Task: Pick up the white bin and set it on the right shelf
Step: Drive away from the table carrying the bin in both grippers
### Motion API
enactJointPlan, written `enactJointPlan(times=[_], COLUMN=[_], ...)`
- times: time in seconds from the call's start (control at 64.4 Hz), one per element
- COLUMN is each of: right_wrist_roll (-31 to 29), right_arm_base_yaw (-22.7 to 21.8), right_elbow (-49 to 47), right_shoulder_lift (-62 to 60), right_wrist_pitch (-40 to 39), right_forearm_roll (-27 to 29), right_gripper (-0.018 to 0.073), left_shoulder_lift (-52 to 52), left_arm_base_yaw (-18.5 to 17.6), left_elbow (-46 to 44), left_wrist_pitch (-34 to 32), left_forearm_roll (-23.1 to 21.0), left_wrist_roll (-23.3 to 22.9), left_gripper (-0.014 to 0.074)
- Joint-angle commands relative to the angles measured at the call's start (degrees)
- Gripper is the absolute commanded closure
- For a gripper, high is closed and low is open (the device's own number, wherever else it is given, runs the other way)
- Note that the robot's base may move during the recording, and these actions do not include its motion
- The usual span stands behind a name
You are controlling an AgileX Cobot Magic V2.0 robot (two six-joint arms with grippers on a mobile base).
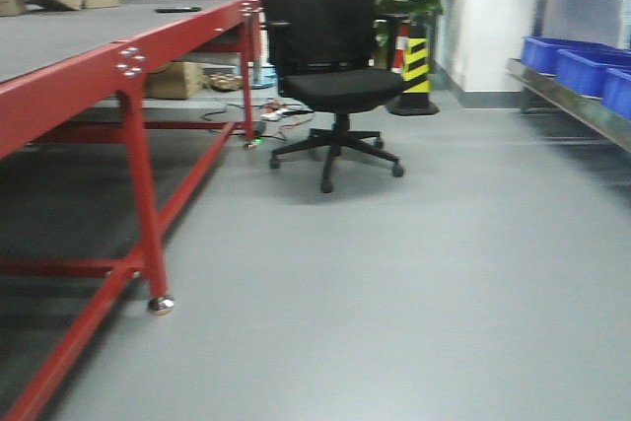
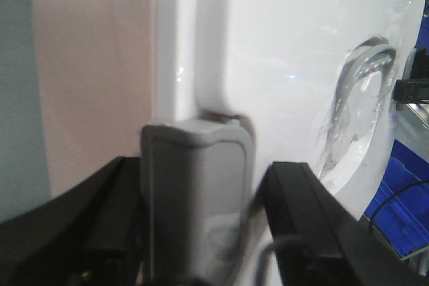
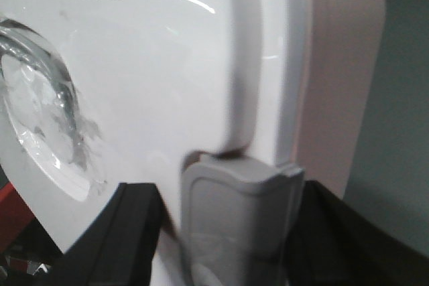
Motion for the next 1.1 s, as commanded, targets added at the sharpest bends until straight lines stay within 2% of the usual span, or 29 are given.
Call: enactJointPlan(times=[0.0,1.087], right_wrist_roll=[-0.85,-0.85], right_arm_base_yaw=[1.23,1.23], right_elbow=[-1.63,-1.63], right_shoulder_lift=[-1.15,-1.19], right_wrist_pitch=[4.88,4.98], right_forearm_roll=[10.46,10.46], right_gripper=[0.0167,0.0167], left_shoulder_lift=[-1.77,-1.77], left_arm_base_yaw=[-1.62,-1.62], left_elbow=[-1.91,-1.91], left_wrist_pitch=[5.2,5.2], left_forearm_roll=[-12.04,-12.04], left_wrist_roll=[0.4,0.4], left_gripper=[0.0356,0.0355])
